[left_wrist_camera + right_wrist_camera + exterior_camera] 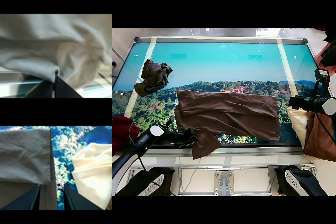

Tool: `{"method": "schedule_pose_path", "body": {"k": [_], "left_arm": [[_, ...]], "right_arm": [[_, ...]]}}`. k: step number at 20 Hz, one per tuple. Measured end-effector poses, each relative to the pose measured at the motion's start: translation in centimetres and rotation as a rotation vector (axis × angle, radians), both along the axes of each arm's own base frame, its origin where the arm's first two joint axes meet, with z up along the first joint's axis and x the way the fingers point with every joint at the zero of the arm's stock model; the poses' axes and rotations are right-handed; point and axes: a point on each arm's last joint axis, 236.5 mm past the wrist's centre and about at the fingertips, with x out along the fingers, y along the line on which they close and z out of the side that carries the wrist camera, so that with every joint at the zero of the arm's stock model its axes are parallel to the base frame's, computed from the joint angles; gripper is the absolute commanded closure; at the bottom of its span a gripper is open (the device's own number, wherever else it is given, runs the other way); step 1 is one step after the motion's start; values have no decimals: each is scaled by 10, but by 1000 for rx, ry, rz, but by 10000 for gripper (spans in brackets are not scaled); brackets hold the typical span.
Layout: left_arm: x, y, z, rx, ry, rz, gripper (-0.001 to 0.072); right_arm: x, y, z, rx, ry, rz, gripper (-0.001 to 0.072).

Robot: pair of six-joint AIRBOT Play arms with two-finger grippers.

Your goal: Fold the shirts.

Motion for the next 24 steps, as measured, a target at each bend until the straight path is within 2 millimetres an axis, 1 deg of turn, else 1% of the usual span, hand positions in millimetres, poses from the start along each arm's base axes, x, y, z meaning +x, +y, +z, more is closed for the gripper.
{"method": "schedule_pose_path", "body": {"k": [2, 3, 4, 7, 9, 10, 11, 12, 13, 17, 18, 19, 21, 22, 23, 24], "left_arm": [[12, -7, 12, -25, -41, -8, 690], [18, -9, 19, -34, -62, -21, 690], [23, -12, 26, -44, -84, -37, 689], [39, -18, 46, -59, -158, -83, 689], [44, -21, 54, -65, -185, -106, 689], [46, -21, 56, -65, -193, -111, 689], [47, -22, 58, -66, -200, -115, 690], [48, -22, 59, -67, -206, -119, 689], [48, -22, 60, -68, -210, -123, 689], [49, -23, 62, -71, -215, -131, 689], [48, -24, 62, -73, -212, -135, 689], [46, -24, 62, -75, -208, -139, 689], [43, -25, 63, -79, -203, -154, 689], [42, -25, 63, -80, -202, -159, 689], [42, -26, 63, -80, -202, -164, 689], [41, -26, 63, -80, -202, -166, 689]], "right_arm": [[-19, 4, -20, 20, 93, 0, 358], [-33, 9, -37, 42, 161, 2, 276], [-48, 14, -53, 64, 230, 7, 234], [-100, 28, -106, 121, 439, 15, 233], [-127, 38, -129, 161, 534, 16, 233], [-136, 41, -136, 176, 563, 16, 232], [-143, 44, -143, 188, 583, 15, 233], [-145, 47, -149, 199, 586, 14, 233], [-144, 49, -154, 209, 574, 11, 233], [-122, 59, -168, 265, 473, -14, 244], [-118, 61, -172, 278, 459, -22, 279], [-115, 63, -175, 288, 451, -29, 338], [-114, 64, -181, 295, 452, -37, 342], [-115, 63, -183, 293, 455, -38, 415], [-116, 62, -185, 286, 461, -36, 594], [-119, 60, -186, 274, 471, -33, 685]]}}
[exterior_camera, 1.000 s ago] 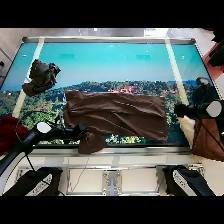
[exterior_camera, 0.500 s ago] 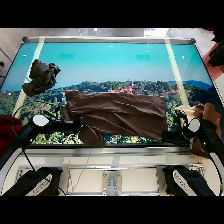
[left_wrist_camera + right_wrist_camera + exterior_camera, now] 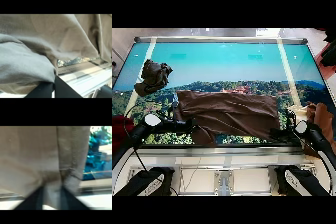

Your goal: Fold the shirts.

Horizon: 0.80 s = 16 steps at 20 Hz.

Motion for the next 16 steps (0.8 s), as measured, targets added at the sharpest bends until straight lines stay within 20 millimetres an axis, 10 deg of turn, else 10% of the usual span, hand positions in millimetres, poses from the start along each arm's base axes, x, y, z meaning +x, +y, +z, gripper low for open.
{"method": "schedule_pose_path", "body": {"k": [6, 16], "left_arm": [[9, -1, 11, -3, -48, -6, 690], [113, 28, 148, 121, -550, 39, 694]], "right_arm": [[6, -11, 13, -50, -23, 35, 685], [95, -36, 126, -175, -377, 69, 687]]}}
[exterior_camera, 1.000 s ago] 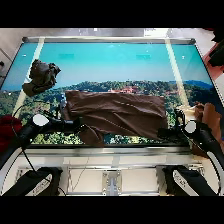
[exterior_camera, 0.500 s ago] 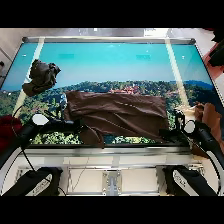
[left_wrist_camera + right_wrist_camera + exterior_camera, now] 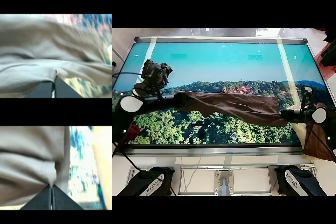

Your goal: Fold the shirts.

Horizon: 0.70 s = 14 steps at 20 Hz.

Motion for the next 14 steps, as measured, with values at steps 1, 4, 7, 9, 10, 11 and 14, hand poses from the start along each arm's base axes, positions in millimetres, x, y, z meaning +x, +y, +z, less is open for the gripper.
{"method": "schedule_pose_path", "body": {"k": [1, 4, 7, 9, 10, 11, 14], "left_arm": [[10, 8, 3, 49, -21, 11, 694], [38, 33, -11, 204, -3, 33, 694], [57, 44, -49, 295, 84, 24, 693], [63, 45, -81, 335, 153, 0, 693], [65, 45, -95, 351, 178, -12, 693], [69, 45, -107, 364, 193, -17, 693], [82, 47, -134, 390, 202, -14, 694]], "right_arm": [[10, 0, 2, 4, -22, -2, 687], [53, 3, 1, 44, -92, -23, 687], [102, 8, -3, 105, -159, -58, 686], [136, 10, -8, 145, -195, -85, 686], [151, 9, -12, 160, -206, -99, 686], [162, 9, -19, 171, -206, -109, 687], [184, 10, -51, 198, -167, -135, 686]]}}
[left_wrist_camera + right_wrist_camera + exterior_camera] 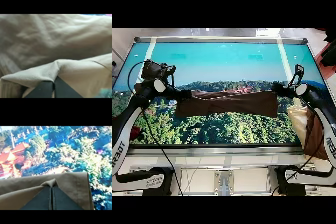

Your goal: Fold the shirts.

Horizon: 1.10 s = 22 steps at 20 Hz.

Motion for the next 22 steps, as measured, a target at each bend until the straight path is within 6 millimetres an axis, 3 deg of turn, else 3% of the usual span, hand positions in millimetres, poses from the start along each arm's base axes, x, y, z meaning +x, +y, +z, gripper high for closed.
{"method": "schedule_pose_path", "body": {"k": [4, 7, 8, 10, 11, 13, 15, 17, 19, 22], "left_arm": [[9, 2, -24, 15, 11, 8, 692], [15, 2, -30, 14, 2, 16, 677], [17, 1, -29, 7, -6, 21, 601], [26, -2, -22, -11, -34, 32, 67], [32, -3, -15, -19, -55, 36, 18], [47, -5, 8, -35, -109, 41, 18], [63, -7, 41, -51, -187, 46, 17], [78, -10, 77, -75, -271, 52, 17], [91, -15, 109, -119, -345, 66, 18], [104, -23, 145, -182, -432, 73, 18]], "right_arm": [[5, 1, -43, 23, 77, -10, 686], [3, 2, -60, 31, 114, -10, 677], [2, 3, -62, 33, 124, -7, 609], [4, 5, -58, 29, 132, 14, 307], [4, 5, -53, 19, 136, 35, 268], [8, 1, -30, -26, 130, 84, 265], [7, -7, -2, -96, 127, 129, 211], [4, -20, 19, -156, 129, 144, 211], [-4, -35, 23, -156, 165, 131, 209], [-18, -42, 7, -26, 242, 127, 147]]}}
